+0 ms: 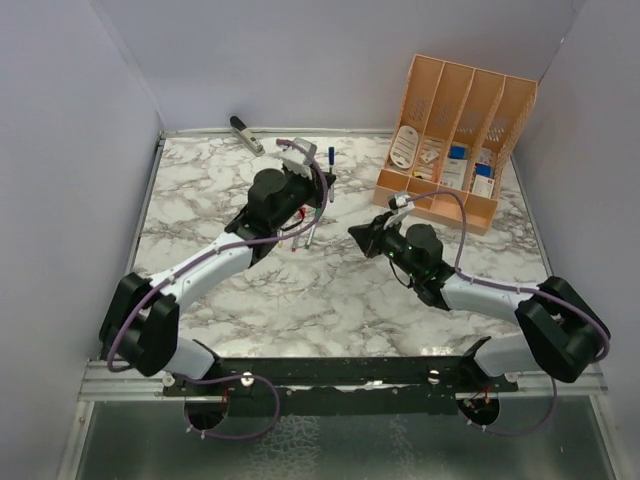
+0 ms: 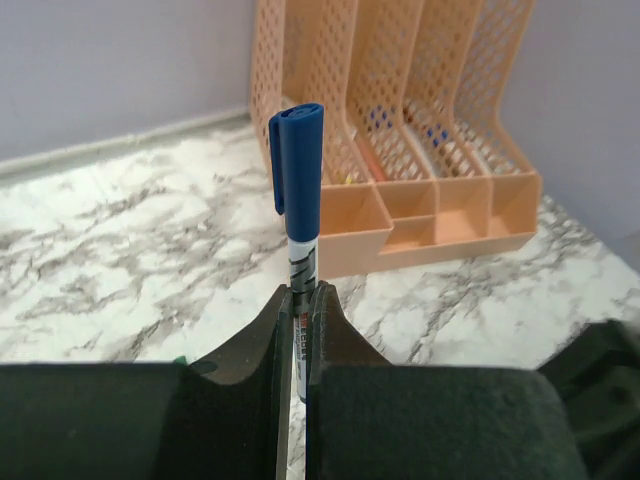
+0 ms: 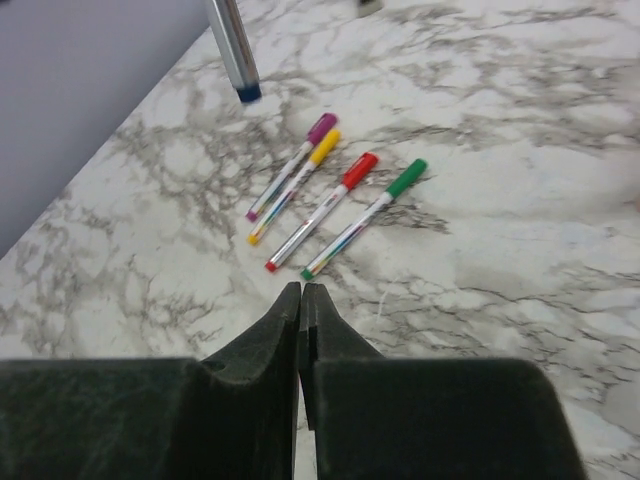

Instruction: Insert the pens into the pen caps

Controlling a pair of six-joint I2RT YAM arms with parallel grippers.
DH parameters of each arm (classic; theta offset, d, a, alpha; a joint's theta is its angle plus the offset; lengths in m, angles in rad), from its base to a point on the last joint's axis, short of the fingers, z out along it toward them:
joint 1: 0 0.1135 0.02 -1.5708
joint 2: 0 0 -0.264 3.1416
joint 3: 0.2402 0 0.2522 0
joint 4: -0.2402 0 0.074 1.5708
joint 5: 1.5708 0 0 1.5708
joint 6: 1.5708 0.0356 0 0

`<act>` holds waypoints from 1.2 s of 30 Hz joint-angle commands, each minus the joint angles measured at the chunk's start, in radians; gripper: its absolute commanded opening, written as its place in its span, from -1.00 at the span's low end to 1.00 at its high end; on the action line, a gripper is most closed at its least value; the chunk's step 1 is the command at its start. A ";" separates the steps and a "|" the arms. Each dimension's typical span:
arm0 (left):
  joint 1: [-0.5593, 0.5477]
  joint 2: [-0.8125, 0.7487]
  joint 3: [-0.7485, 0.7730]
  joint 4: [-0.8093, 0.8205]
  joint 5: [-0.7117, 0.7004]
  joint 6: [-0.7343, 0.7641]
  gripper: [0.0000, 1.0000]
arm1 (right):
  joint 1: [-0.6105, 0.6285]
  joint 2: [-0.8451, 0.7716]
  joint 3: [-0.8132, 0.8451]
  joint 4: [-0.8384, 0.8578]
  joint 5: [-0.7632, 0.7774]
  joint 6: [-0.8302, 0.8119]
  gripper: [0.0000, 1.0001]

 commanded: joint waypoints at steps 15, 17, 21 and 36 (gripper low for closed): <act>0.025 0.553 0.342 -0.591 0.102 -0.060 -1.00 | 0.002 -0.229 0.097 -0.393 0.554 0.004 -0.84; 0.026 0.560 0.342 -0.598 0.099 -0.064 -1.00 | 0.002 -0.226 0.096 -0.389 0.553 0.010 -0.84; 0.024 0.577 0.338 -0.603 0.086 -0.075 -0.87 | 0.001 -0.210 0.102 -0.383 0.536 0.017 -0.84; 0.024 0.622 0.363 -0.589 0.055 -0.090 -0.35 | 0.002 -0.197 0.101 -0.374 0.535 0.008 -0.84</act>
